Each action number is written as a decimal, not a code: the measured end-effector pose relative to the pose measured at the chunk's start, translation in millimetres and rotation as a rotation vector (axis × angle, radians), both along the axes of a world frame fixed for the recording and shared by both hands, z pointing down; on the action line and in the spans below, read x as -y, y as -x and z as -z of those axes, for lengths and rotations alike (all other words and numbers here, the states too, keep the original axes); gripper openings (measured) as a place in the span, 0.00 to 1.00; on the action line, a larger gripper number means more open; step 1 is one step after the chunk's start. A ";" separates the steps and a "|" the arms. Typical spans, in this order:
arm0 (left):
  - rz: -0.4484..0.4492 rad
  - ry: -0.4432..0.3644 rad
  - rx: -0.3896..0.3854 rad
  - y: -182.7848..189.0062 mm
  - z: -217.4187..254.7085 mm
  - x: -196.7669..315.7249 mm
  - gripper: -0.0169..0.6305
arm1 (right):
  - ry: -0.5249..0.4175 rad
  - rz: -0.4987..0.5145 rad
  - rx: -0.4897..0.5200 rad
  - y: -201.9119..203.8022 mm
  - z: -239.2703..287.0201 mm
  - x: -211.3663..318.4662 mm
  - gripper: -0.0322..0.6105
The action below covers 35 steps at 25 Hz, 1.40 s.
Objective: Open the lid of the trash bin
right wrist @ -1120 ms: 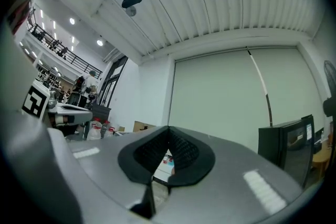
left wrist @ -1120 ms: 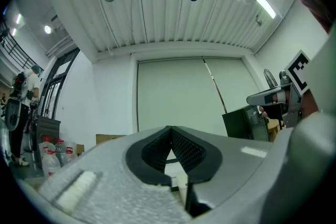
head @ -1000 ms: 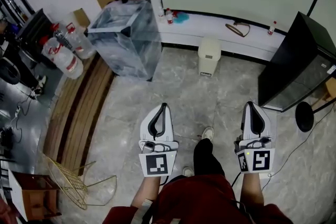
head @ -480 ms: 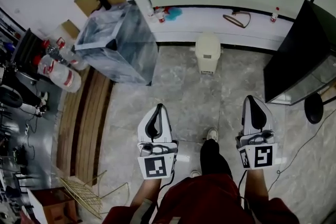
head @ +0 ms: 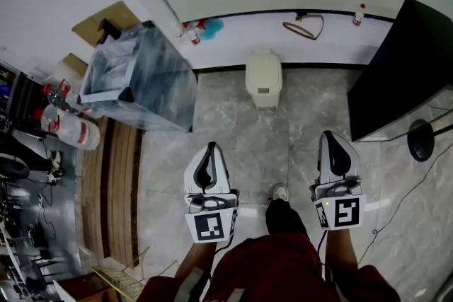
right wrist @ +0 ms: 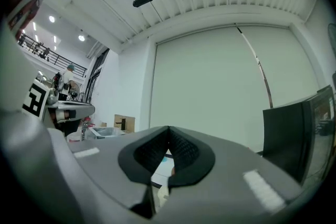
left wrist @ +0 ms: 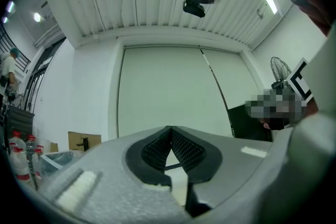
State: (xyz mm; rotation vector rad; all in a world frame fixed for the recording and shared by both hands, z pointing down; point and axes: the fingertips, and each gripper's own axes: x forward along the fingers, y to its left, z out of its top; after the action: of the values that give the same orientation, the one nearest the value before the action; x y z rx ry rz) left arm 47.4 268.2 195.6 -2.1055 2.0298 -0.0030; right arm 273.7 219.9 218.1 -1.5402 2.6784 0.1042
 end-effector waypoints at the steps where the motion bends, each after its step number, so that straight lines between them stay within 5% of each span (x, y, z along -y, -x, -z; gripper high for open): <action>1: -0.009 -0.002 0.000 -3.3 1.0 12.6 0.03 | 0.001 -0.006 -0.002 -3.2 0.4 10.8 0.05; 16: -0.042 -0.003 -0.003 -16.8 4.1 135.6 0.03 | 0.012 -0.055 0.009 -24.4 2.1 123.1 0.05; 24: -0.074 -0.007 -0.012 10.8 -5.4 168.0 0.03 | 0.007 -0.065 -0.024 10.0 0.0 145.7 0.05; 35: -0.140 0.033 -0.034 98.8 -28.0 229.0 0.03 | -0.017 -0.129 -0.060 95.2 3.9 199.2 0.05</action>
State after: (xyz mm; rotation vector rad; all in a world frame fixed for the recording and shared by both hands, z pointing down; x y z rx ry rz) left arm -51.4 39.3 223.7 -2.2790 1.9083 0.0222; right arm 178.5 20.7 214.1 -1.7309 2.6131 0.1813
